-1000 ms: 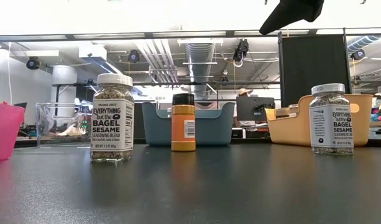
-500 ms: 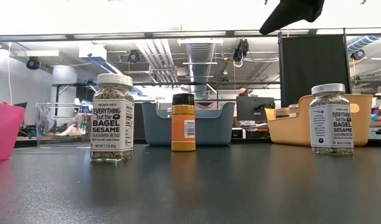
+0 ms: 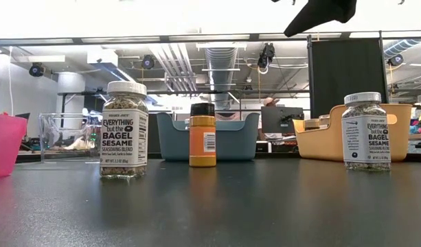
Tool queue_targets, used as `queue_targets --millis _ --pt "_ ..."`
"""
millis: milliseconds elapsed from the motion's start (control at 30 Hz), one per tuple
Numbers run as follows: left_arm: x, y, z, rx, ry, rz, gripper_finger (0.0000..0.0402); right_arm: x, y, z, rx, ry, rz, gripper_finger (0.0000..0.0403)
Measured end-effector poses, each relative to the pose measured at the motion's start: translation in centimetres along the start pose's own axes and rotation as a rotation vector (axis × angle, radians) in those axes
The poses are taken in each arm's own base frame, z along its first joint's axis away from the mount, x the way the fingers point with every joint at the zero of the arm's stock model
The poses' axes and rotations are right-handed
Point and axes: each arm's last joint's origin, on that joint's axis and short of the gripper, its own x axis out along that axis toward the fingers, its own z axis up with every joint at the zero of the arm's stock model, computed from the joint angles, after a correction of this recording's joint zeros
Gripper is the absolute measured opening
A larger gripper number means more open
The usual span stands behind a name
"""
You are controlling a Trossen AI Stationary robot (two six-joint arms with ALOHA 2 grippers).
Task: Sort spices by type
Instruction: Put the top black seasoning bottle into the transparent bin
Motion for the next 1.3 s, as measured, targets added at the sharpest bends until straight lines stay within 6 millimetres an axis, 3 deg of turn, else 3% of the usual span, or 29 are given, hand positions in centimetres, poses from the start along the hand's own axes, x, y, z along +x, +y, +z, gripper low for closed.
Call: queue_targets --millis 133,300,667,933,1100,1300 --pt "1.1 -0.6 1.1 0.008 -0.017 -0.020 0.0237 0.8 0.2 -0.3 -0.046 -0.013 -0.043 0.0366" --pt "4.5 -0.9 2.3 0.105 0.019 -0.054 0.0229 3.0 0.1 -0.7 -0.121 0.015 -0.107 0.0365" --pt "10.3 4.4 4.0 0.244 0.063 0.103 0.0228 6.6 -2.3 1.2 -0.249 0.037 -0.211 0.0365" --pt "10.1 8.5 5.1 0.185 0.015 0.102 0.0228 8.2 -3.0 3.1 -0.265 -0.016 -0.163 0.0365" --pt "9.4 8.9 5.7 0.112 -0.057 0.067 0.0228 9.3 -2.6 3.0 -0.247 -0.127 -0.198 0.0365" --pt "9.1 9.0 6.2 0.072 -0.102 0.069 0.0228 12.9 -2.5 1.1 -0.243 -0.187 -0.223 0.0366"
